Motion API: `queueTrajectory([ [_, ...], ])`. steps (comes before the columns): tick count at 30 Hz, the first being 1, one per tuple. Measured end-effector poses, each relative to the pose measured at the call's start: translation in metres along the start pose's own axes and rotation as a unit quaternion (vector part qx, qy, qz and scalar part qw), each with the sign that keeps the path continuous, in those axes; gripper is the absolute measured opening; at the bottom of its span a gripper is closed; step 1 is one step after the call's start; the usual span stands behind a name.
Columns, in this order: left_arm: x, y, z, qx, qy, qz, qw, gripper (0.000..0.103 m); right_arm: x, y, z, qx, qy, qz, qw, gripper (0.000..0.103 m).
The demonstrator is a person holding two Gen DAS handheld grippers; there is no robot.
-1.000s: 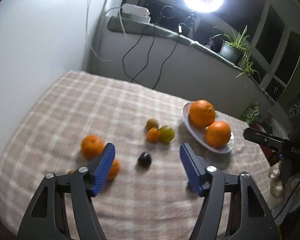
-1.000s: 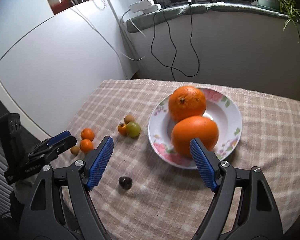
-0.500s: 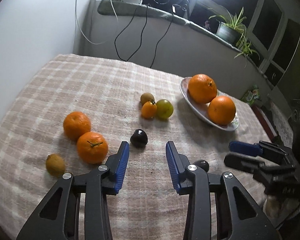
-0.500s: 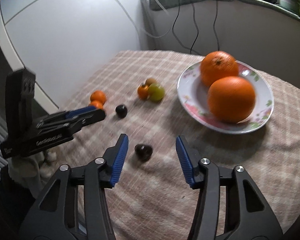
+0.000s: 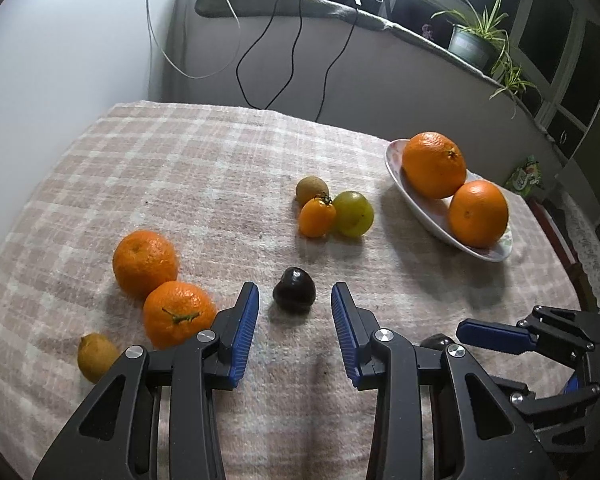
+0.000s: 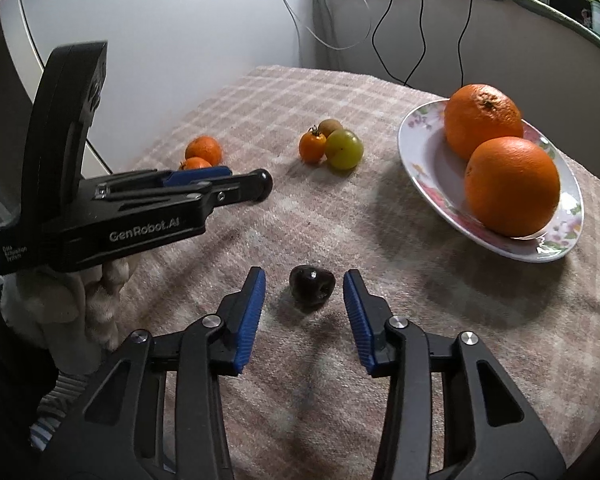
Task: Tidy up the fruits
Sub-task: 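Move the right gripper to the dark plum and close on it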
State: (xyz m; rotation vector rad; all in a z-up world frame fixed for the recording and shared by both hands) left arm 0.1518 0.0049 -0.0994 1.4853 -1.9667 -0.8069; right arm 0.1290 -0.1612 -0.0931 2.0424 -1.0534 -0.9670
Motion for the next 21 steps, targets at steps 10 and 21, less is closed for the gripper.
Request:
queueTrajectory([
  [10, -0.001, -0.013, -0.003, -0.017, -0.009, -0.009, 0.9998, 0.031, -0.003, -0.013, 0.002, -0.014, 0.017, 0.017, 1.000, 0.032],
  [21, 0.001, -0.015, -0.004, -0.016, -0.015, -0.008, 0.9997, 0.022, -0.003, -0.011, 0.002, -0.009, 0.019, 0.018, 1.000, 0.026],
])
Point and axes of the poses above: each gripper's, at about its wrist camera, not at the fingertips, and y roughly against the way its jaws point, x to its right, z to its underside, the point moved 1 cm from there along -y, roughly the way its jaws point, and after that the axes turned 14 degrees about -y, right-handed, at the moved point
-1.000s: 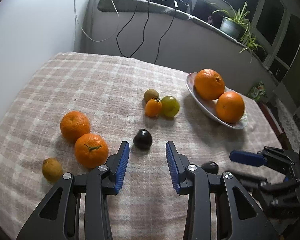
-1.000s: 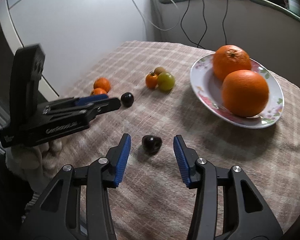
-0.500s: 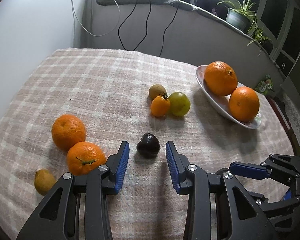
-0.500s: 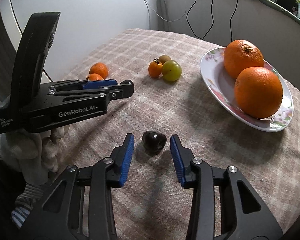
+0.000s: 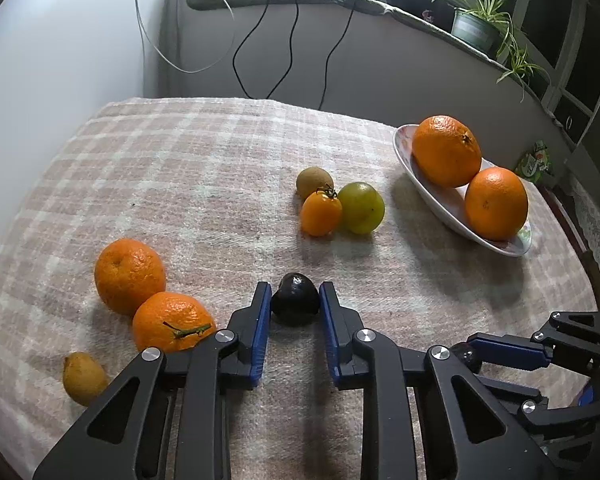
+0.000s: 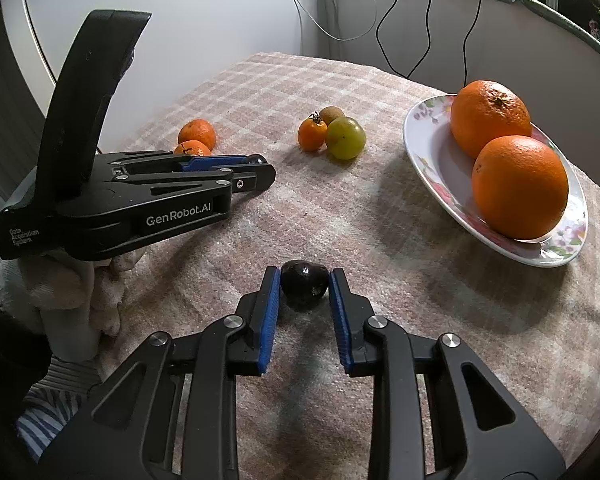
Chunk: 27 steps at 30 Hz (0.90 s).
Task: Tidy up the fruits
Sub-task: 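Move the right gripper to the dark plum and close on it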
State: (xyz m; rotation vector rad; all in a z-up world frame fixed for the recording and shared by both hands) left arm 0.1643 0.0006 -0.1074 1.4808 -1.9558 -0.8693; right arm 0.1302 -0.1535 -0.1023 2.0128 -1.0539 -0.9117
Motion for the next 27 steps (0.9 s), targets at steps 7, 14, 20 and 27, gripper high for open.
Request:
queueTrajectory([
  [7, 0.001, 0.014, -0.005, 0.021, 0.011, 0.017, 0.9996, 0.022, 0.008, 0.023, -0.003, 0.024, -0.016, -0.010, 1.000, 0.026],
  [14, 0.017, 0.020, -0.021, 0.040, 0.006, 0.045, 0.9982, 0.022, 0.029, 0.052, -0.007, 0.054, -0.036, -0.001, 0.998, 0.026],
  [20, 0.034, 0.018, -0.033, 0.047, -0.006, 0.066, 0.9967, 0.022, 0.057, 0.068, -0.012, 0.076, -0.061, 0.014, 0.995, 0.026],
  [27, 0.054, 0.012, -0.048, 0.052, -0.016, 0.081, 0.9952, 0.022, 0.085, 0.083, -0.021, 0.096, -0.080, 0.031, 0.992, 0.026],
])
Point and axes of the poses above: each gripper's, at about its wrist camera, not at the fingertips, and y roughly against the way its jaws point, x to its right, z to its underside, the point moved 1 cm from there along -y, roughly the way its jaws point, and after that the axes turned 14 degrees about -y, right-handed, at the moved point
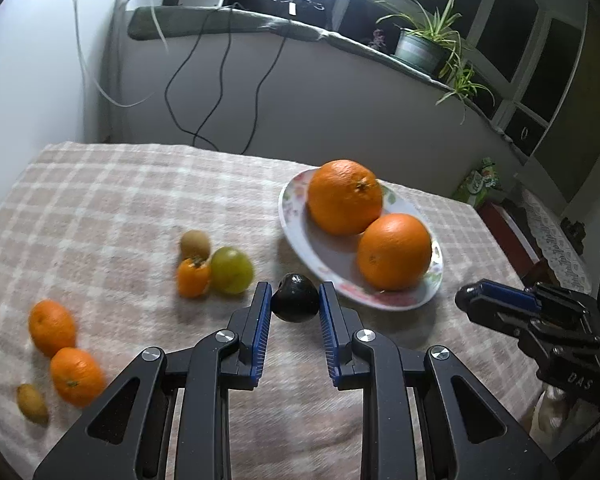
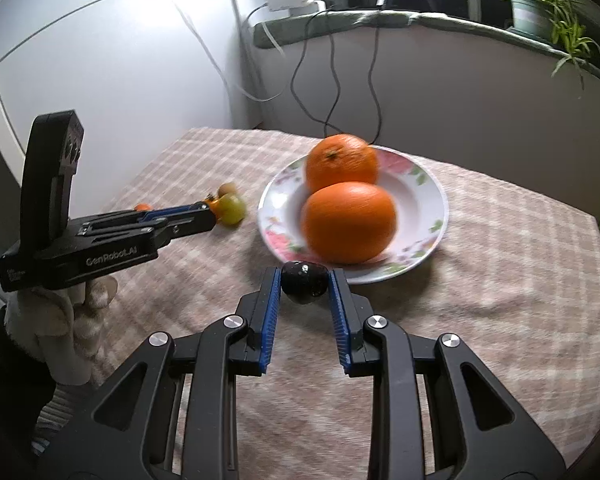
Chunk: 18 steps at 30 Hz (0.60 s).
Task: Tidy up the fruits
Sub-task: 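Move the right gripper to the dark plum and close on it, then carry the dark plum with the right gripper into the plate and release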
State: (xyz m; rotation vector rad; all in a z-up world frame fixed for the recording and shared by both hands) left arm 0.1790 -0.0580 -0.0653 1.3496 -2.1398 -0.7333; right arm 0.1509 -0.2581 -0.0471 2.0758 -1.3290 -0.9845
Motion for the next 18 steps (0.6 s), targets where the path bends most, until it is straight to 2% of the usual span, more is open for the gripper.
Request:
queueTrajectory([
  [18, 0.024, -0.034, -0.022, -0.012, -0.020, 0.011, 0.9997, 0.022, 0.060, -0.016, -0.044, 0.019, -0.035, 0.036, 0.999, 0.026],
])
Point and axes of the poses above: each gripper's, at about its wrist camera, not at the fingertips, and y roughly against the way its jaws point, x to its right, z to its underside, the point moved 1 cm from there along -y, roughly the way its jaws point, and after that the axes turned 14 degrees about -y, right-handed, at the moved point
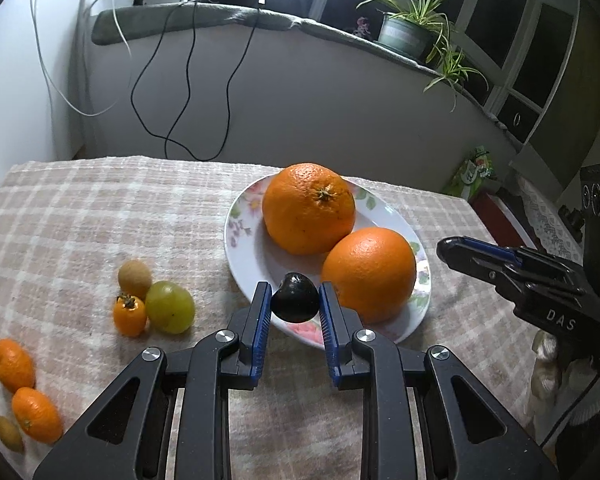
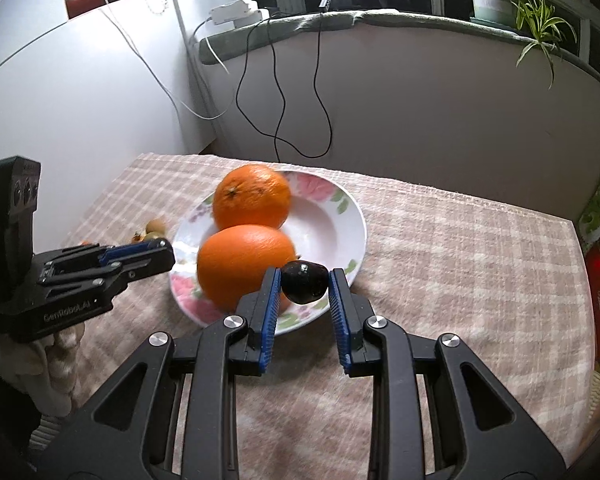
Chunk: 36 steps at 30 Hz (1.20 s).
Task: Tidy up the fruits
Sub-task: 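Carry the dark plum with the right gripper into the plate and release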
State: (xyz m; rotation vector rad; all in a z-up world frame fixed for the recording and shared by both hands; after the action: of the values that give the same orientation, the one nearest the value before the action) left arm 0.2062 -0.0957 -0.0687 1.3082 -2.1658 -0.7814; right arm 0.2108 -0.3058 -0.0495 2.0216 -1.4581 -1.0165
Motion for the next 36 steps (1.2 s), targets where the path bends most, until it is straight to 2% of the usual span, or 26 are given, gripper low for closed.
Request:
queueTrajectory([
  [15, -0.005, -0.014, -0.004, -0.010, 0.004, -0.004, 0.9999, 0.022, 0.015, -0.030, -0.014, -0.016, -0.013, 0.004, 1.000, 0.026],
  [31, -0.005, -0.016, -0.007, -0.014, 0.002, -0.002, 0.9999, 0.024, 0.017, -0.034, -0.016, -0.017, -0.016, 0.013, 1.000, 0.027],
  [32, -0.005, -0.016, -0.007, -0.014, 0.002, -0.003, 0.9999, 0.028, 0.017, -0.034, -0.016, -0.018, -0.016, 0.013, 1.000, 0.028],
  [35, -0.005, -0.015, -0.008, -0.011, 0.000, -0.004, 0.9999, 0.033, 0.018, -0.031, -0.017, -0.011, -0.018, 0.014, 1.000, 0.051],
  [36, -0.004, -0.015, -0.008, -0.010, -0.002, -0.006, 0.9999, 0.033, 0.018, -0.029, -0.017, -0.007, -0.018, 0.013, 1.000, 0.054],
])
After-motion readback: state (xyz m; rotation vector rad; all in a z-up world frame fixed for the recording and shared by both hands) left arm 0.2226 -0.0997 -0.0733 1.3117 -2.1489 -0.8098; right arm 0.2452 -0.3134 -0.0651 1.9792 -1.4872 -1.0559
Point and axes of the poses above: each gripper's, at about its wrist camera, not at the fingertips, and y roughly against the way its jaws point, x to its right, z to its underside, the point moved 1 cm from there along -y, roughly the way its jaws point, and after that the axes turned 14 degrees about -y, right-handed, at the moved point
